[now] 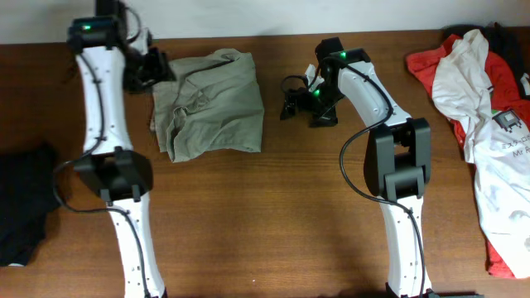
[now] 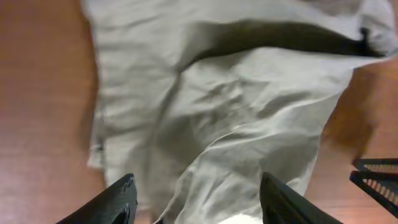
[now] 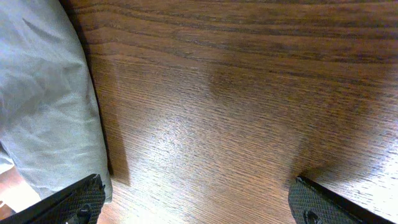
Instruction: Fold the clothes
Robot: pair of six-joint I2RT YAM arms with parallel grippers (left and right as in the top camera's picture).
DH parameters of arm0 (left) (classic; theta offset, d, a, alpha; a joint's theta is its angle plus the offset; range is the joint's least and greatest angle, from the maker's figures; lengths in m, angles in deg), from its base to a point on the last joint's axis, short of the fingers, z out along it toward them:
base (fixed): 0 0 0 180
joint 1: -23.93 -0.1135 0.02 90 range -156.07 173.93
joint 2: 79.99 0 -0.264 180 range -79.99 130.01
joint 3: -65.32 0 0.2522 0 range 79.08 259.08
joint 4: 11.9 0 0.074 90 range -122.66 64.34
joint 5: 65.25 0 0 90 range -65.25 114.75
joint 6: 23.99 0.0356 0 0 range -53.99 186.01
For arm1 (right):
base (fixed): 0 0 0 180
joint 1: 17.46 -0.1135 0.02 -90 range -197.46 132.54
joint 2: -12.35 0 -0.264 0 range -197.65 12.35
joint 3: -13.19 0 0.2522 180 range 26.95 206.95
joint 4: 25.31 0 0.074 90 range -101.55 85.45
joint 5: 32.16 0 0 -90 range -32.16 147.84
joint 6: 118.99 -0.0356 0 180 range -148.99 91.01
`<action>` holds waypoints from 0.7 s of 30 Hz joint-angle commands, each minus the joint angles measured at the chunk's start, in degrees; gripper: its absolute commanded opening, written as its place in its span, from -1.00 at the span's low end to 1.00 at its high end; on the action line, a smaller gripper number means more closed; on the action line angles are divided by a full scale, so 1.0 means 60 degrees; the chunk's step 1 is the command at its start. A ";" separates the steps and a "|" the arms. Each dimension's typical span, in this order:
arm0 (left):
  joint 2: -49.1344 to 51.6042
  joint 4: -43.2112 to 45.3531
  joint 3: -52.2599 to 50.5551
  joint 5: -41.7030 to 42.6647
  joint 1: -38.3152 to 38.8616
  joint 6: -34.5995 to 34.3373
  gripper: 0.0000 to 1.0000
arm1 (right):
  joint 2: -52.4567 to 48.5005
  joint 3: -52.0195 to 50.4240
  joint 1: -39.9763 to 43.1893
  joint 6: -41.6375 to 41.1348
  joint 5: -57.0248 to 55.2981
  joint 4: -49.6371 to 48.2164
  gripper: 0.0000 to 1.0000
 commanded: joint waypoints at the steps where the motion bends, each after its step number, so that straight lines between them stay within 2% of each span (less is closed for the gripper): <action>1: 0.0102 -0.0379 -0.0291 0.1880 -0.0849 0.0583 0.25 | -0.0415 -0.0244 0.0080 0.0670 0.0160 -0.0015 0.97; 2: 0.0131 -0.0382 -0.0761 0.2648 -0.1056 0.1126 0.18 | -0.0415 -0.0244 0.0080 0.0739 0.0233 -0.0018 0.97; 4: 0.0131 -0.0076 -0.1698 0.2951 -0.1118 0.1730 0.16 | -0.0412 -0.0244 0.0080 0.1096 0.0550 -0.0011 0.97; 9: 0.0131 0.2186 -0.4747 0.2663 -0.1253 0.1683 0.19 | -0.0412 -0.0244 0.0080 0.1107 0.0608 0.0102 0.97; 10: 0.0131 0.2495 -0.5009 0.2601 -0.1392 0.1676 0.28 | -0.0412 -0.0244 0.0080 0.1246 0.0896 0.0102 0.97; 16: 0.0138 0.3107 -0.5096 0.2517 -0.2029 0.1654 0.36 | -0.0412 -0.0244 0.0069 0.1242 0.0987 0.0022 0.97; 21: 0.0790 0.3683 -0.5104 0.2739 -0.1300 0.1610 0.50 | -0.0412 -0.0244 0.0073 0.1242 0.0987 0.0029 0.97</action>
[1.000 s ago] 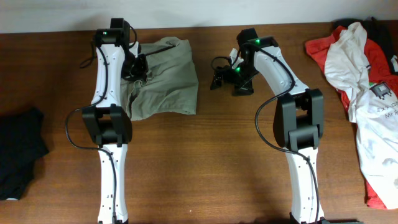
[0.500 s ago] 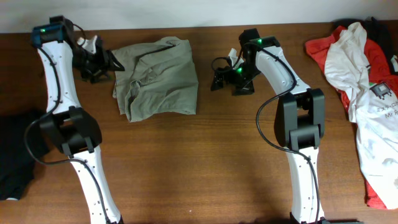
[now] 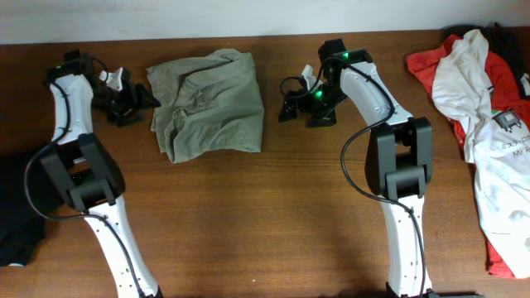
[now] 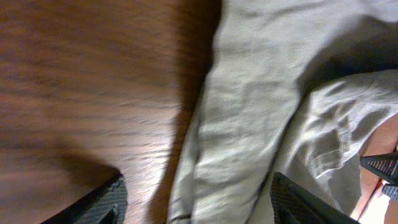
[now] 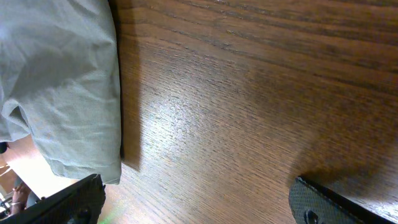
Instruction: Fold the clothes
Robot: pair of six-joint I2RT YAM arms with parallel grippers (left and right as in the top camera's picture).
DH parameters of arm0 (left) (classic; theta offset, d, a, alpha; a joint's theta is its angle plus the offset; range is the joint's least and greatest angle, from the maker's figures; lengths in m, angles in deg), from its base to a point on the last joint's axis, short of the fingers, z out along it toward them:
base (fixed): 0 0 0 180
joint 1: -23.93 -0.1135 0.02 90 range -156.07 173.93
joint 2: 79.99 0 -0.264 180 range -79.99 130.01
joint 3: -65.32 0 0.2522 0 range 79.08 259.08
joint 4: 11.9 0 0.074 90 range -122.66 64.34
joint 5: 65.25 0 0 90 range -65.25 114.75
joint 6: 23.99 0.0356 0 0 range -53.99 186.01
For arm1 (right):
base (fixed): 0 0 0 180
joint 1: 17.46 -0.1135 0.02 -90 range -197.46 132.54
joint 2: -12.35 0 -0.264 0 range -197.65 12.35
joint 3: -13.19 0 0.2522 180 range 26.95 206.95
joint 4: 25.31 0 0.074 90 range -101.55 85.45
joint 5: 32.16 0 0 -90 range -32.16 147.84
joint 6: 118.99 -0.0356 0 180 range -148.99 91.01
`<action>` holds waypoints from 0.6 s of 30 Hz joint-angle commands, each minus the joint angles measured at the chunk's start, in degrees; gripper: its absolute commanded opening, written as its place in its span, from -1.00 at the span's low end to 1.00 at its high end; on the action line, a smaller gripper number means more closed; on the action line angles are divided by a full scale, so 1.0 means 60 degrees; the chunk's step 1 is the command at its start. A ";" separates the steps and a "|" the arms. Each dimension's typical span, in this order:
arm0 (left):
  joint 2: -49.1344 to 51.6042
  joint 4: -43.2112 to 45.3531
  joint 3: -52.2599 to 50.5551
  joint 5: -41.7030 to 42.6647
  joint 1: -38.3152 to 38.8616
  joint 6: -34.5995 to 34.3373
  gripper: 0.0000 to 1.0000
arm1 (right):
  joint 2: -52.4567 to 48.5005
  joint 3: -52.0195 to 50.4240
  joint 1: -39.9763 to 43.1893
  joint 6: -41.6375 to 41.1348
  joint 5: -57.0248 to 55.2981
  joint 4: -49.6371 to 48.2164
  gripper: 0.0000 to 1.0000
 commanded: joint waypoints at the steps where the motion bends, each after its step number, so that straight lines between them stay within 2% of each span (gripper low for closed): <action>1: 0.0998 0.0339 -0.0117 0.0401 0.0648 0.0066 0.50 | -0.0390 -0.0168 -0.0011 0.0087 0.0029 0.0000 0.97; 6: 0.2022 0.0951 -0.0117 0.1905 0.1122 -0.0135 0.51 | -0.0390 -0.0168 -0.0015 0.0091 0.0029 0.0069 0.97; 9: 0.2204 0.1770 -0.0117 0.4171 0.1129 -0.0138 0.56 | -0.0390 -0.0168 -0.0251 0.0160 0.0018 0.0051 0.97; 12: 0.2204 0.1818 -0.0117 0.4284 0.1166 -0.0135 0.57 | -0.0390 -0.0168 -0.0521 0.0073 0.0025 -0.0419 0.97; 15: 0.2204 0.1687 -0.0117 0.4328 0.1395 -0.0135 0.57 | -0.0390 -0.0168 -0.0882 -0.0583 0.0120 -0.1395 0.97; 18: 0.2204 0.1657 -0.0117 0.4346 0.1942 -0.0098 0.56 | -0.0390 -0.0168 -0.1147 -0.0576 0.0237 -0.1545 0.97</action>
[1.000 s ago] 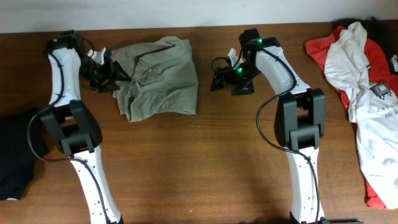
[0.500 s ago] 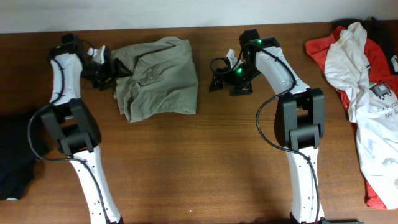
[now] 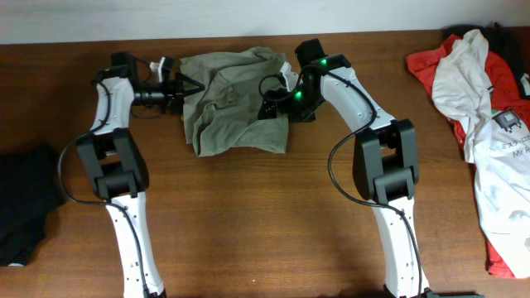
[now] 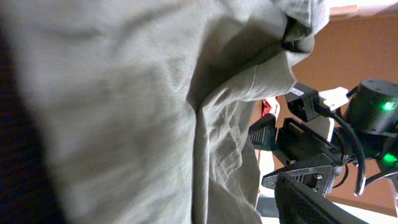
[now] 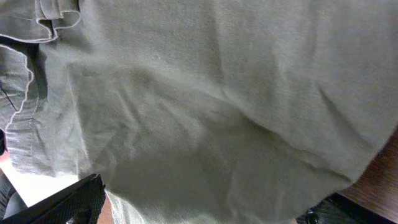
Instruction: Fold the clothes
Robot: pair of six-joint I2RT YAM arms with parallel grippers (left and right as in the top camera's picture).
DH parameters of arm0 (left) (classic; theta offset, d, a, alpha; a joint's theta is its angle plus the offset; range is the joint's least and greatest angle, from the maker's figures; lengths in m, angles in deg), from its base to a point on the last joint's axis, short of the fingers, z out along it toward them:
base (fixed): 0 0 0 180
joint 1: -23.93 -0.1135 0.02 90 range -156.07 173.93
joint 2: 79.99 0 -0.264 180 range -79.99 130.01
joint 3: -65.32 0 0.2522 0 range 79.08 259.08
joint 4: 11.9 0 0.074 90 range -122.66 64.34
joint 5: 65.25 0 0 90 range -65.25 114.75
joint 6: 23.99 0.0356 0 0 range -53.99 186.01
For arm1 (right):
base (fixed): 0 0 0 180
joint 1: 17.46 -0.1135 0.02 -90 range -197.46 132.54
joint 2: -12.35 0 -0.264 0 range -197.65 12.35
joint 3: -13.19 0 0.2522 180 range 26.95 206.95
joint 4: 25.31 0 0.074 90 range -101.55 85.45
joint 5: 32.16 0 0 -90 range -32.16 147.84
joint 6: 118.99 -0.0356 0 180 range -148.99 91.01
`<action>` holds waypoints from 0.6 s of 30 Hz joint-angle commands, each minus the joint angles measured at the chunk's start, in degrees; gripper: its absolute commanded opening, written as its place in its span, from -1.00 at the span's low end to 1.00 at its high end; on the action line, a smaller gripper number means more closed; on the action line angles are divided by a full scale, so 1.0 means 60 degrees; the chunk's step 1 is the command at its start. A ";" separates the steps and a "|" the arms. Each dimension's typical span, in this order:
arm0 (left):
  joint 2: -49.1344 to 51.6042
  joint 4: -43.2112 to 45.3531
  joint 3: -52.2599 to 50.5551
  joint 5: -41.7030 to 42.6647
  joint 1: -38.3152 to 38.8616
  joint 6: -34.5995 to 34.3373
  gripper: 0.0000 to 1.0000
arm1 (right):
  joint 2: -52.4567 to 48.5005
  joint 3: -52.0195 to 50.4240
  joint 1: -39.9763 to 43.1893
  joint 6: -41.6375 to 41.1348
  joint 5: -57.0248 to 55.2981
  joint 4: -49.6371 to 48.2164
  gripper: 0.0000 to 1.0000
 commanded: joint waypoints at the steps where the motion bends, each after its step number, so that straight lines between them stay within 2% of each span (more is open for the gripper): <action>1: 0.0790 -0.0087 -0.0415 -0.1038 0.0783 0.0047 0.56 | -0.0361 -0.0120 -0.0295 -0.0069 0.0149 -0.0007 0.97; 3: 0.0790 -0.0087 -0.0415 -0.1082 0.1009 0.0047 0.51 | -0.0361 -0.0120 -0.0331 -0.0073 0.0149 -0.0007 0.97; 5: 0.0790 -0.0087 -0.0415 -0.1224 0.1158 0.0044 0.31 | -0.0361 -0.0120 -0.0331 -0.0073 0.0149 0.0000 0.97; 6: 0.0790 -0.0135 -0.0415 -0.1490 0.1191 0.0036 -0.01 | -0.0361 -0.0120 -0.0331 -0.0073 0.0149 -0.0004 0.97; 7: 0.0790 -0.0208 -0.0415 -0.1555 0.1188 0.0036 -0.55 | -0.0361 -0.0120 -0.0331 -0.0073 0.0149 0.0000 0.97; 8: 0.0790 -0.0346 -0.0415 -0.1840 0.1180 0.0036 -0.93 | -0.0357 -0.0120 -0.0331 -0.0073 0.0149 -0.0004 0.98; 10: 0.0790 -0.0736 -0.0415 -0.2641 0.1180 0.0044 -0.99 | -0.0361 -0.0120 -0.0331 -0.0073 0.0149 0.0004 0.97; 13: 0.0765 -0.0863 0.0197 -0.2514 0.1100 -0.0186 -0.99 | -0.0357 -0.0117 -0.0240 -0.0069 0.0149 -0.0018 0.97; 15: 0.0743 -0.1730 0.2065 -0.2510 0.0743 -0.0291 -0.99 | -0.0357 -0.0117 0.0007 -0.0073 0.0157 -0.0004 0.97; 18: 0.0743 -0.2353 0.5563 -0.2623 0.0138 -0.1494 -0.99 | -0.0357 -0.0117 0.0364 -0.0076 0.0186 -0.0007 0.98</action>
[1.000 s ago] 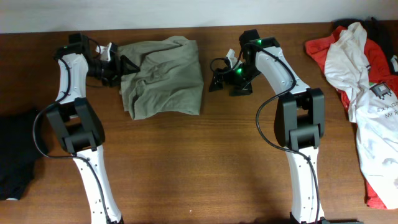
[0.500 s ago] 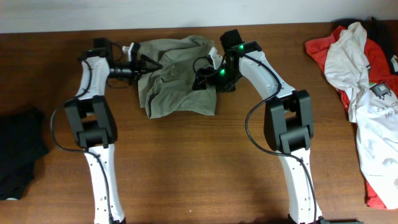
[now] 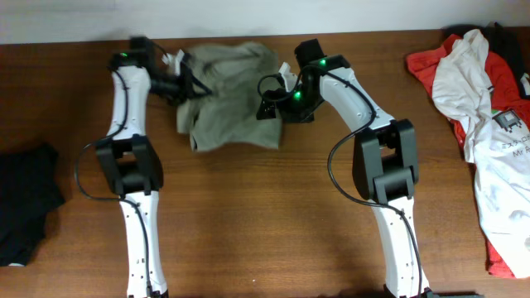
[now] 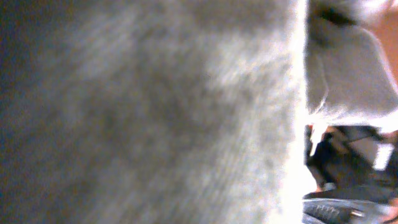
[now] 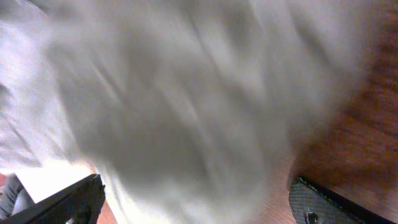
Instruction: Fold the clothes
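A crumpled olive-grey garment (image 3: pixel 232 99) lies at the back of the wooden table (image 3: pixel 265 215). My left gripper (image 3: pixel 180 83) is pushed into its upper left edge. In the left wrist view blurred cloth (image 4: pixel 155 112) fills the frame, and only one finger (image 4: pixel 336 213) shows, far to the right. My right gripper (image 3: pixel 267 101) sits at the garment's right edge. It is open (image 5: pixel 199 205), and the cloth (image 5: pixel 174 106) lies between its widely spread fingers (image 5: pixel 74 199).
A heap of red and white clothes (image 3: pixel 489 108) lies at the table's right end. A black garment (image 3: pixel 25 199) hangs over the left edge. Bare wood (image 5: pixel 373 124) shows beside the right gripper.
The left gripper has gone deeper into the garment's upper left edge, and cloth now covers its camera. The garment sits slightly further left and back. The right gripper stays at the right edge.
At first the left gripper was at the garment's top left corner and the right stood open over bare wood to its right. Then the left was off to the left. Later both were at the garment's sides, with the garment shifted right, and now both press into it.
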Robot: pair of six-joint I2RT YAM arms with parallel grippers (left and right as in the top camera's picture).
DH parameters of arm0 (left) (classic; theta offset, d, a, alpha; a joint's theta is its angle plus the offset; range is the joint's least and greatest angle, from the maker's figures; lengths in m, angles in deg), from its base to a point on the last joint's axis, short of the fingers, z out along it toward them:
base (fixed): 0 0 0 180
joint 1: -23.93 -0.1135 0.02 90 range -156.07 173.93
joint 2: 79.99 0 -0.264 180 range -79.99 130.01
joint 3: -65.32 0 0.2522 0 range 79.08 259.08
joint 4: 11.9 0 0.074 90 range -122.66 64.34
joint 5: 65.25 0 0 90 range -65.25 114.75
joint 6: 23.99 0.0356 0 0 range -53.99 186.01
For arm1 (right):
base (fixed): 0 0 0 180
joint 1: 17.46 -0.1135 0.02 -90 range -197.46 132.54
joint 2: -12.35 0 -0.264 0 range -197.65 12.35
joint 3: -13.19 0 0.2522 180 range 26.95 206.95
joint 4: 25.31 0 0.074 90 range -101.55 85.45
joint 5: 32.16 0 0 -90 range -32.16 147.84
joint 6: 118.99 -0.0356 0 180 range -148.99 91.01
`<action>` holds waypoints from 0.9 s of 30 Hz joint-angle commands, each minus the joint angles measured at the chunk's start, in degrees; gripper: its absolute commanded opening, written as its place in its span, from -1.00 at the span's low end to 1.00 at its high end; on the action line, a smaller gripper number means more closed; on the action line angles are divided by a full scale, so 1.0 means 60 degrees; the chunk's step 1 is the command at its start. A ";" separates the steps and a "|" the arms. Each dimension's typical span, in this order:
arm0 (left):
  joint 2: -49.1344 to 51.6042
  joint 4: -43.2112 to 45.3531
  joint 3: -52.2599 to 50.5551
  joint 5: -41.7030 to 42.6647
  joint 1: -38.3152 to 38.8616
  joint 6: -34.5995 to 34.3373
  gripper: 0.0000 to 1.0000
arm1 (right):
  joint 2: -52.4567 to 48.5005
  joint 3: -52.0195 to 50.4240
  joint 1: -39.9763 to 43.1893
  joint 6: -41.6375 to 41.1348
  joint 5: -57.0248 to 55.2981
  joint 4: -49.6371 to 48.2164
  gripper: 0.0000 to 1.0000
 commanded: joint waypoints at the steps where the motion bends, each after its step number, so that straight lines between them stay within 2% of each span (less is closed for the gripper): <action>1: -0.0117 -0.0058 0.2925 -0.0244 -0.0736 -0.1424 -0.99 | -0.0321 -0.0117 0.0306 -0.0044 -0.0062 0.0000 0.97; 3: -0.0521 0.0317 0.3300 -0.0350 -0.1184 -0.2466 -0.99 | -0.0321 -0.0117 0.0321 -0.0040 -0.0066 0.0000 0.97; 9: -0.1654 0.0270 0.3300 -0.1330 -0.3056 -0.3319 -0.99 | -0.0321 -0.0117 0.0302 -0.0040 -0.0058 0.0186 0.97; 11: -0.2186 0.0193 0.3300 -0.1545 -0.3996 -0.3934 -0.99 | -0.0321 -0.0117 0.0302 -0.0040 -0.0058 0.0259 0.97; 14: -0.2845 0.0022 0.3300 -0.1749 -0.4951 -0.4156 -0.99 | -0.0321 -0.0117 0.0288 -0.0044 0.0084 0.0401 0.97; 16: -0.3370 -0.0692 0.3300 -0.2543 -0.5716 -0.4197 -0.99 | -0.0321 -0.0117 0.0251 -0.0040 0.0463 0.0514 0.97; 21: -0.4033 -0.2656 0.3300 -0.2506 -0.8193 -0.3993 -0.99 | -0.0321 -0.0117 -0.0270 0.0189 0.0510 0.1020 0.98; 23: -0.4080 -0.3034 0.3300 -0.2455 -0.8830 -0.3508 -0.99 | -0.0321 -0.0117 -0.0452 0.0186 0.0514 0.1049 0.97; 27: -0.4084 -0.3235 0.3300 -0.2098 -0.9949 -0.3395 -1.00 | -0.0321 -0.0117 -0.0714 0.0211 0.0517 0.1049 0.97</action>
